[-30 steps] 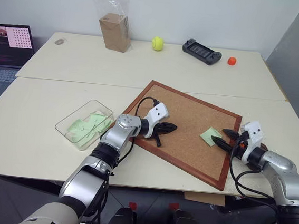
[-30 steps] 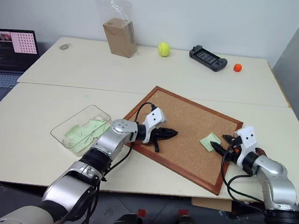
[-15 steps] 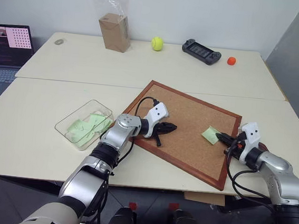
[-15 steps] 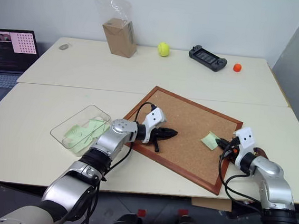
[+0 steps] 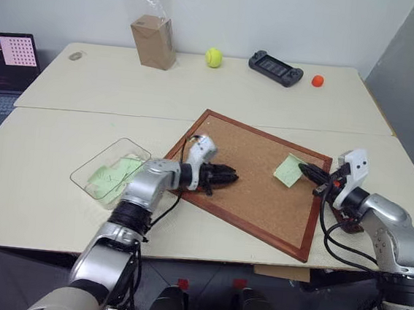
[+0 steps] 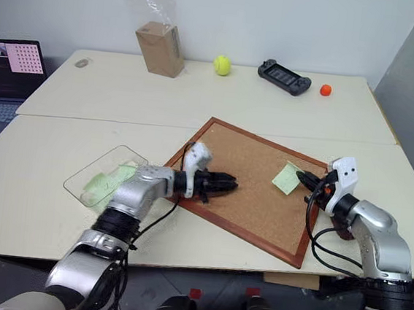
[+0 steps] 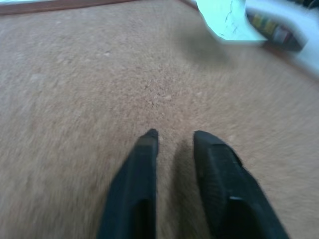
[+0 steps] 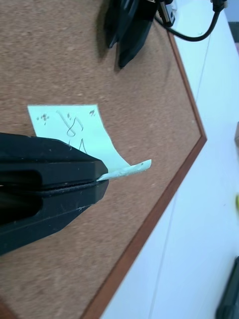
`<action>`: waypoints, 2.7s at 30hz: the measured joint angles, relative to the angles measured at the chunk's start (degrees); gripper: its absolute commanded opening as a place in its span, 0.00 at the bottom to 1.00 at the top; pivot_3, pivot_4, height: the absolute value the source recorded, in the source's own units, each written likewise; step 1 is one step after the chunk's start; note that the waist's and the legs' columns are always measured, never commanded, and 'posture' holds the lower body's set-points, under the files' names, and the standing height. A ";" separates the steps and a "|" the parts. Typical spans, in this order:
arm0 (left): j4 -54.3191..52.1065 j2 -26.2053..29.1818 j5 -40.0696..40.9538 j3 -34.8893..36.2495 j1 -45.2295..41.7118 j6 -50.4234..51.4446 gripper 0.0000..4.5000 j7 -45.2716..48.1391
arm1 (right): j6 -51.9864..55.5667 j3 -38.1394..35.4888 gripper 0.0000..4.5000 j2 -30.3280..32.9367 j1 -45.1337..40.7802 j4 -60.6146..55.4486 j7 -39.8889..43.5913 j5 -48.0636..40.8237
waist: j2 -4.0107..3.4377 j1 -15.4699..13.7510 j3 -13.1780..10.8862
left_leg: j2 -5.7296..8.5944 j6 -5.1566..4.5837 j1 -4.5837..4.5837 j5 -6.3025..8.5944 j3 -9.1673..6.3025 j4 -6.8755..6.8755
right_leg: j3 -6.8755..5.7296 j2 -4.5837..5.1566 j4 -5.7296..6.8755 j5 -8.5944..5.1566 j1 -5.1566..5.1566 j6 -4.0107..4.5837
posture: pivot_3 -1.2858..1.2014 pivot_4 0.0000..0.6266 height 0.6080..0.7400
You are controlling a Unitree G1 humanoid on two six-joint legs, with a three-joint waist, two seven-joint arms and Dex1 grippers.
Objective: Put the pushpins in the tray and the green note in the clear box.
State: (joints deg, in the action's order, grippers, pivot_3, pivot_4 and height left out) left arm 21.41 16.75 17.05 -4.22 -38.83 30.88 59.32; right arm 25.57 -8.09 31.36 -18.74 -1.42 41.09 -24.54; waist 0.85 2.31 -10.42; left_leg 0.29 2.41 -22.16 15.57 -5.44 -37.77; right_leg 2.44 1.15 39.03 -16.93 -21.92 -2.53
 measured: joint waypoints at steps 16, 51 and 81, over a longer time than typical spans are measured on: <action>-21.08 6.46 23.46 13.55 3.39 29.89 0.98 -7.42 | 1.21 6.73 0.00 -4.28 -10.27 -1.52 4.24 -1.99 | -0.02 -0.64 -0.02 | 0.11 0.09 -0.41 -0.04 -0.23 -0.08 | -0.12 0.14 -0.05 0.01 -0.28 0.02 | 0.52 0.24 1.00; -9.26 -0.72 23.39 7.19 -2.28 25.12 0.01 -4.89 | 8.66 7.10 0.00 -6.28 -6.97 -13.91 0.24 -6.23 | -0.02 -0.52 -0.02 | 0.12 0.22 -0.48 -0.12 -0.21 -0.09 | -0.11 0.14 -0.03 0.01 -0.34 0.02 | 0.52 0.24 1.00; -10.04 -1.27 24.87 8.79 -2.13 25.92 0.00 -9.01 | 13.12 4.55 0.90 -3.03 -4.21 -14.92 0.59 -10.45 | -0.02 -0.51 -0.02 | 0.11 0.11 -0.48 -0.06 -0.21 -0.10 | -0.11 0.14 -0.01 0.02 -0.34 0.03 | 0.52 0.24 1.00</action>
State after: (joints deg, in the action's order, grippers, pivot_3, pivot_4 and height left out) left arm 11.37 15.47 41.92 4.57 -40.95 56.81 50.31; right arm 38.69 -3.54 28.33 -22.96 -16.34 41.68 -34.98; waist 0.83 1.81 -10.44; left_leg 0.41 2.52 -22.64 15.51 -5.65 -37.88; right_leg 2.34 1.29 39.02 -16.91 -22.26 -2.50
